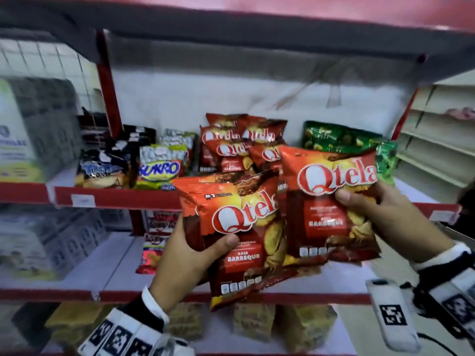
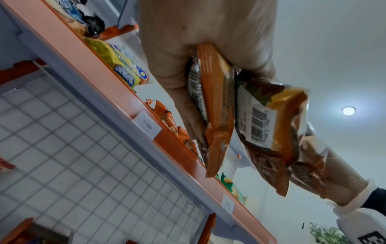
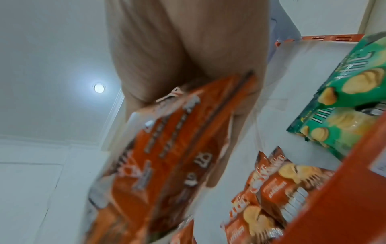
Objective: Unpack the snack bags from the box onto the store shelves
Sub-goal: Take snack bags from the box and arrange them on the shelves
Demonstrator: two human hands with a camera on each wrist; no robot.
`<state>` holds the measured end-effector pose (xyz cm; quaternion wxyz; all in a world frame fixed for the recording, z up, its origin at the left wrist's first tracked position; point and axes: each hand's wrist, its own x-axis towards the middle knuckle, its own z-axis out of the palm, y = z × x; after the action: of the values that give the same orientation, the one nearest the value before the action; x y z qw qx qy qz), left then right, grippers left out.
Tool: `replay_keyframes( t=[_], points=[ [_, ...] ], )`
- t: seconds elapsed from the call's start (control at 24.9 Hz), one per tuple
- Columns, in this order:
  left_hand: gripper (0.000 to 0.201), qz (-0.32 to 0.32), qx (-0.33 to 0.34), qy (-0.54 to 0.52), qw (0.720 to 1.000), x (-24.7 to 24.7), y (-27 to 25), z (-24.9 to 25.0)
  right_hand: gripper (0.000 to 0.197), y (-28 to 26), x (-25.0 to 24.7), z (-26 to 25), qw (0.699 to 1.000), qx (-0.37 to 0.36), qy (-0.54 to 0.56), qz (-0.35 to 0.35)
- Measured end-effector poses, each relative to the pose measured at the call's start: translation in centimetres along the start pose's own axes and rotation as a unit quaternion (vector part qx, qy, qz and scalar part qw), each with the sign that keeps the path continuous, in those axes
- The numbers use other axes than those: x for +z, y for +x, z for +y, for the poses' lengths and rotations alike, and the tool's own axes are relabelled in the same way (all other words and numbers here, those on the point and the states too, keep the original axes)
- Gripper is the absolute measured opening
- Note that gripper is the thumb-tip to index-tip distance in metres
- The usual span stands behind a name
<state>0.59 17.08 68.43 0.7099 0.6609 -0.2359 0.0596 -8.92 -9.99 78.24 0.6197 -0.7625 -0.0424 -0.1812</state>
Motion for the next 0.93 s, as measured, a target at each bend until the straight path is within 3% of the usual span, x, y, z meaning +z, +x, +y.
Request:
replay_keyframes(
  t=[0.16,0.28,0.36,0.52,0.76,0.93],
  points=[
    [0.094,0.04,0.021,0.015,0.999,-2.1,2.1,2.2,0.051,5.4,-1.5,-0.8,0.993,-0.046,0.007,0.108],
    [0.091,0.069,0.027,0.027,0.997,-2.9,3.3,2.9,0.05,9.9,-1.4,1.0,0.988,-0.022,-0.022,0.15],
    [0.087,0.071,0.024,0.032,0.997,-3.0,3.9,3.0,0.053,12.2,-1.3,2.5,0.989,0.008,-0.059,0.133],
    [0.09,0.065,0.018,0.048,0.997,-2.9,4.4,2.7,0.047,15.1,-0.8,5.1,0.985,0.073,-0.155,0.034],
    [0.077,0.073,0.003,0.056,0.996,-2.4,5.7,1.5,0.075,17.9,1.0,8.0,0.982,0.071,-0.15,0.086],
    [0.101,0.072,0.003,0.058,0.996,-1.9,6.7,1.1,0.084,19.4,1.4,8.4,0.978,0.069,-0.163,0.105]
  ],
)
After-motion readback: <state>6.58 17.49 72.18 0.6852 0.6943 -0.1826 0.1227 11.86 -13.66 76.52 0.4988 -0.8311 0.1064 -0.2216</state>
